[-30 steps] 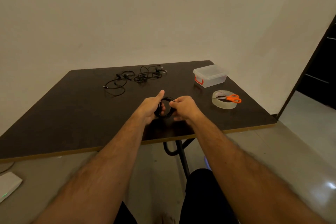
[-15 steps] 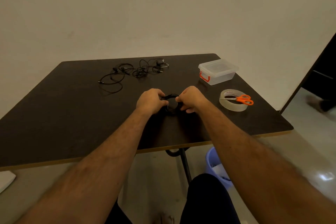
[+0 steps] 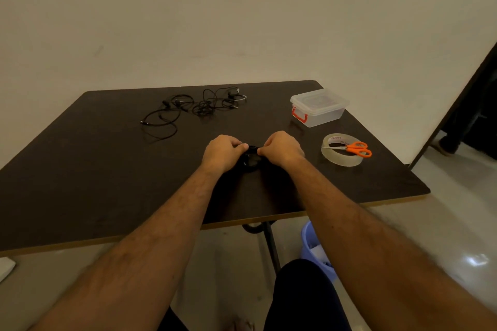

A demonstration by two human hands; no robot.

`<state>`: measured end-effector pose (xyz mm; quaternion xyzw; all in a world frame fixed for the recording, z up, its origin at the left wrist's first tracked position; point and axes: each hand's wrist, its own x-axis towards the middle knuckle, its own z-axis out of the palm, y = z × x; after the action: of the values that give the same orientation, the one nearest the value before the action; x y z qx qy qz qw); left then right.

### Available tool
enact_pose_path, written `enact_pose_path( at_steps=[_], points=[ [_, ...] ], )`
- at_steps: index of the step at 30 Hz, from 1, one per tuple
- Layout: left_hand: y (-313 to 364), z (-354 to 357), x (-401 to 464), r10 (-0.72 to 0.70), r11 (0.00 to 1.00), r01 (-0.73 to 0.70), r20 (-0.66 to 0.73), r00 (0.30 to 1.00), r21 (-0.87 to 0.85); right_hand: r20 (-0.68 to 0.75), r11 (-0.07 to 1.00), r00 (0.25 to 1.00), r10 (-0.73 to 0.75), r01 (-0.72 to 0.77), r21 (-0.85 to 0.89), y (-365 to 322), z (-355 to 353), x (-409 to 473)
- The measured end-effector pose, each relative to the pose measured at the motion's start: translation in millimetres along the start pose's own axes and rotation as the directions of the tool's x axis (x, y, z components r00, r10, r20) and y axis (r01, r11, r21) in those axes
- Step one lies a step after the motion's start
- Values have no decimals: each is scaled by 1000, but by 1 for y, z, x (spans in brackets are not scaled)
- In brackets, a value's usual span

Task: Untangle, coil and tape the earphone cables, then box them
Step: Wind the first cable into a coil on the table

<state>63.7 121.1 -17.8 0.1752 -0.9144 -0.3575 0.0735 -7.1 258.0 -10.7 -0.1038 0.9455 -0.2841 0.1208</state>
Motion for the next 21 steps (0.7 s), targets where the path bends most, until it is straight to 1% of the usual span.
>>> enact_pose_path(
  at_steps=[5,13,16,21],
  points=[
    [2,2,-1,-23,999,22,-28,999,-27,-7,998,999,-35,35,56,7,-4,0],
    [2,5,-6,-63,994,60,-25,998,-94,-33,987,996,-83,86,135,11,-3,-6],
    [1,6,-7,-86,991,84,-20,996,-107,-64,983,995,-77,87,162,13,-5,-8],
    [4,8,-7,-133,984,133,8,991,-118,-75,982,996,-57,69,175,13,-6,-8]
  ],
)
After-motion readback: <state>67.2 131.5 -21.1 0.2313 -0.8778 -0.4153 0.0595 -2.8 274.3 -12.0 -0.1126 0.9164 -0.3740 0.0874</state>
